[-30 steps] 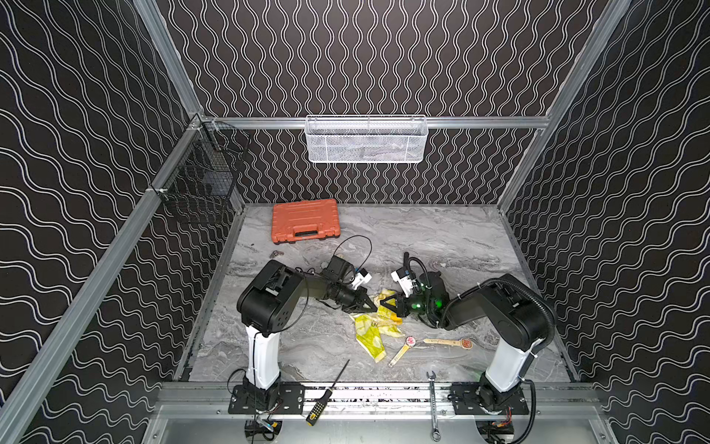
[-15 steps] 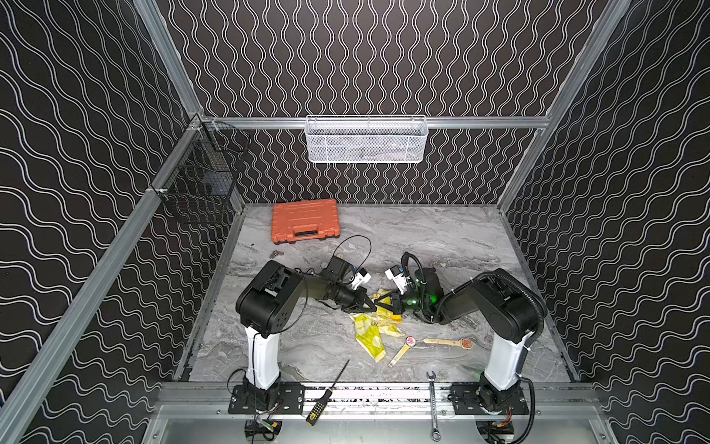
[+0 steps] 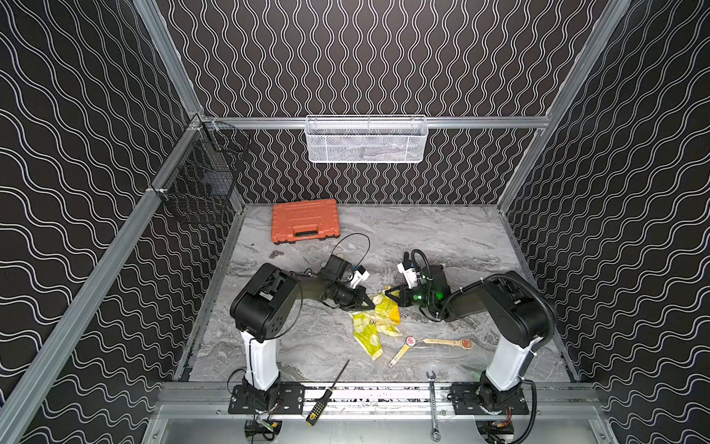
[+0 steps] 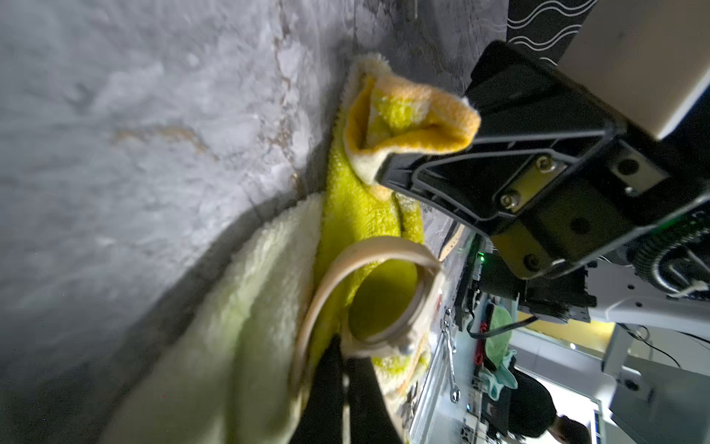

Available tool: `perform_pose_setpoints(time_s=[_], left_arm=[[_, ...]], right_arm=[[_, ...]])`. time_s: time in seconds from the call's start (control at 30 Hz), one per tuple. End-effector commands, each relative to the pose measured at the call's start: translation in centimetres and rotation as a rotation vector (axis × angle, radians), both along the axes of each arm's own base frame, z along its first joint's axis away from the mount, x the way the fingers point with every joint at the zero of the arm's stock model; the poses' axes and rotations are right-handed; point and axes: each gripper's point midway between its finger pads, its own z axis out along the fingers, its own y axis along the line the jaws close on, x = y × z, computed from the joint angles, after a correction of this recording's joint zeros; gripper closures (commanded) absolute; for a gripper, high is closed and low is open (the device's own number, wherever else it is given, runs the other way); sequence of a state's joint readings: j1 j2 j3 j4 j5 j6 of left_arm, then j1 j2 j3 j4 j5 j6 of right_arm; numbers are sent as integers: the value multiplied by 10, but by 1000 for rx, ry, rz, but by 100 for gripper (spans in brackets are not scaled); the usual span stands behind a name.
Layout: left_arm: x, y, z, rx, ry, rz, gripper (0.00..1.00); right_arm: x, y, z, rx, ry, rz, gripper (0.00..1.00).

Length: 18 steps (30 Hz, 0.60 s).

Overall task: Wipe the watch dial
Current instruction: Wipe the dirt from the watch dial, then place the cleaning item at the center of the board, then place the watch at the center of the board.

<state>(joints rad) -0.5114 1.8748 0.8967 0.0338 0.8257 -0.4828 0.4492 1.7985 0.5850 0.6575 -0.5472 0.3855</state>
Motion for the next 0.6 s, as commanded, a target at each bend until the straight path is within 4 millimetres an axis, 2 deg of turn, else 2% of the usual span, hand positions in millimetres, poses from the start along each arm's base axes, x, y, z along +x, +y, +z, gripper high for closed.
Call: perform_pose_setpoints(time_s=[0.0, 0.1, 0.23, 0.3, 0.37, 0.47, 0.57], left_arm=[[12, 2, 14, 10, -70, 33, 100], [16, 1, 41, -14, -112, 52, 100], [15, 5, 69, -25, -125, 93, 100], [16, 12, 77, -3, -146, 114, 100], [20, 29, 78, 55, -171, 160, 100], [29, 57, 71, 125, -151, 243, 100], [27, 79, 59, 166, -94, 267, 100]], right_arm=[[-3, -16, -2, -61, 29, -62, 100], [-9, -16, 7, -55, -17, -30, 100], [-14, -19, -3, -92, -10, -9, 100], [-16, -19, -6, -90, -16, -4, 100], [-19, -19, -10, -95, -11, 9, 100], [-20, -18, -10, -99, -10, 23, 100], [-19, -17, -4, -108, -28, 43, 100]])
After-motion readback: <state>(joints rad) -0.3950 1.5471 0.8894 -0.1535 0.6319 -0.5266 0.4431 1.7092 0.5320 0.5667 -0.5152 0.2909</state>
